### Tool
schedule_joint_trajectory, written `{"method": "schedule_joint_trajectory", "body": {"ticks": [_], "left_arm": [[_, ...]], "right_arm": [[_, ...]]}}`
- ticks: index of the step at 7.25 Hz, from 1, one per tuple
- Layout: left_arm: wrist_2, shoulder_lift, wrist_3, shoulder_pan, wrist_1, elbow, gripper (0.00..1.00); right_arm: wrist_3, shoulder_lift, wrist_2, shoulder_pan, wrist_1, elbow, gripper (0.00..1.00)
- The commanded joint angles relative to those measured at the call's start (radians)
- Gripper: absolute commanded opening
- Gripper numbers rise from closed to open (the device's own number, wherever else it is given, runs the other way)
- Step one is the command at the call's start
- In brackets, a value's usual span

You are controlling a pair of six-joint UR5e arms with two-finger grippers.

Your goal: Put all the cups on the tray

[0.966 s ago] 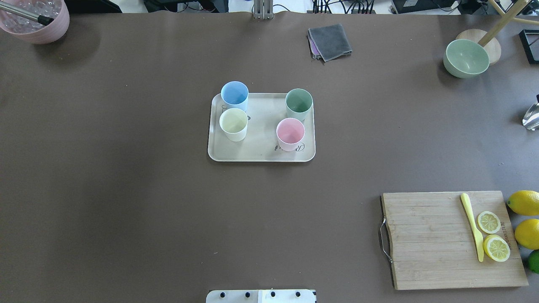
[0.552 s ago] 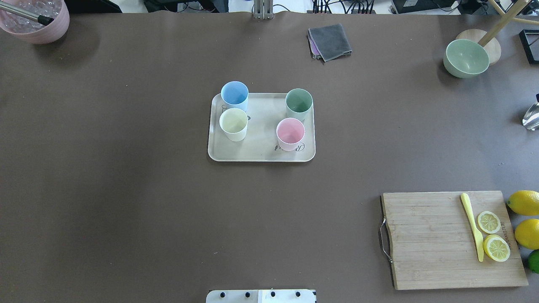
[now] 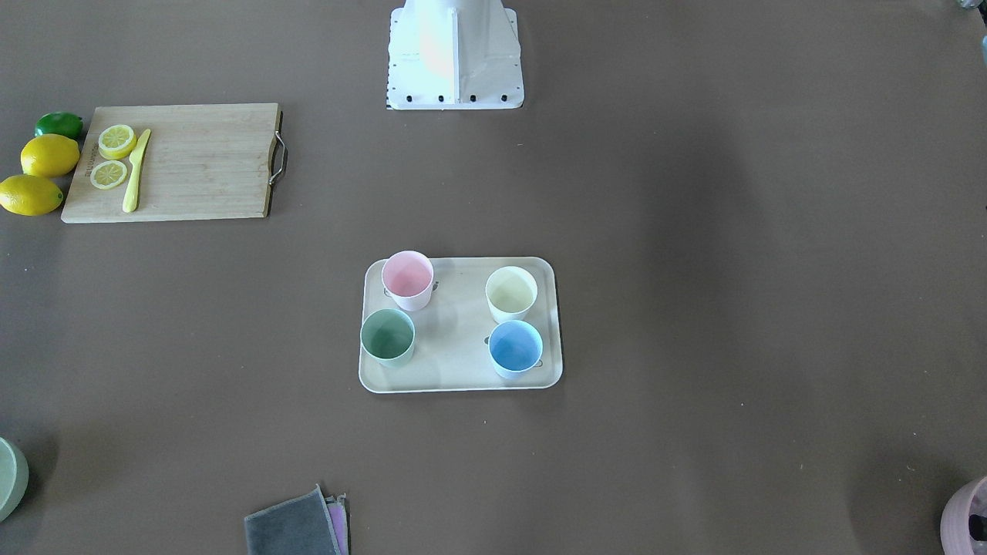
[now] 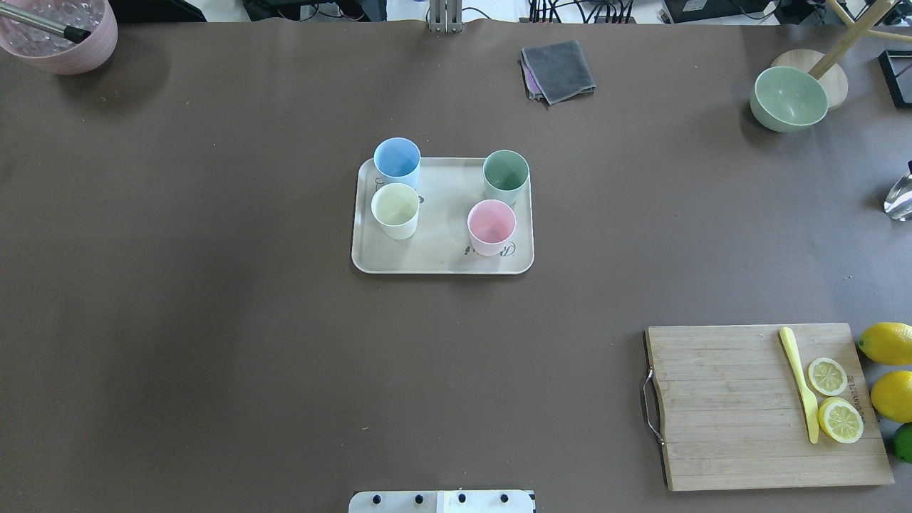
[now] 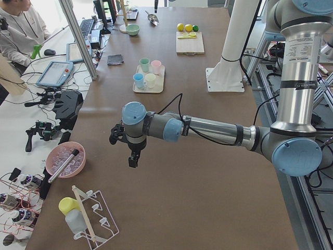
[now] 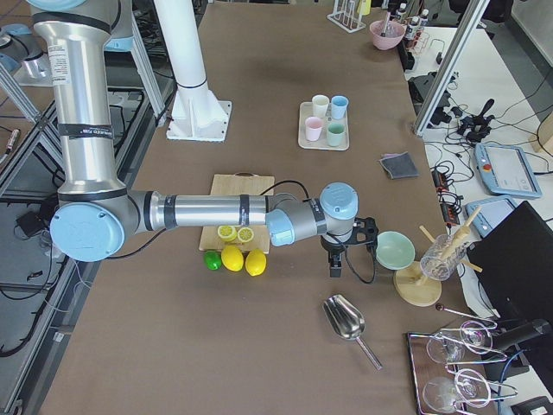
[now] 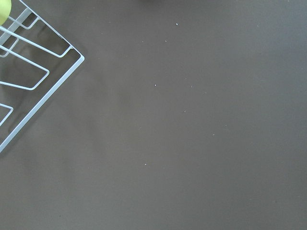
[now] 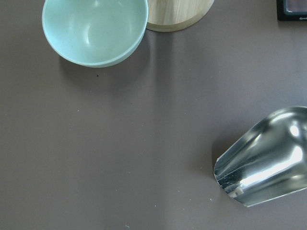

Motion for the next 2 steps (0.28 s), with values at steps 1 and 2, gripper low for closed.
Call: {"method": "schedule_joint_trajectory", "body": {"ticks": [1,2], "left_arm": [[-0.001,0.001,0.000,-0.001,0.003,-0.002,0.98],[-0.001,0.001,0.000,-0.001,0.003,-0.003,0.98]], "right_arm": [[0.000,-0.002,0.001,0.000,0.000,0.005,1.00],[0.001,-0.003,-0.005,0.000,-0.001,0.015,1.00]]}}
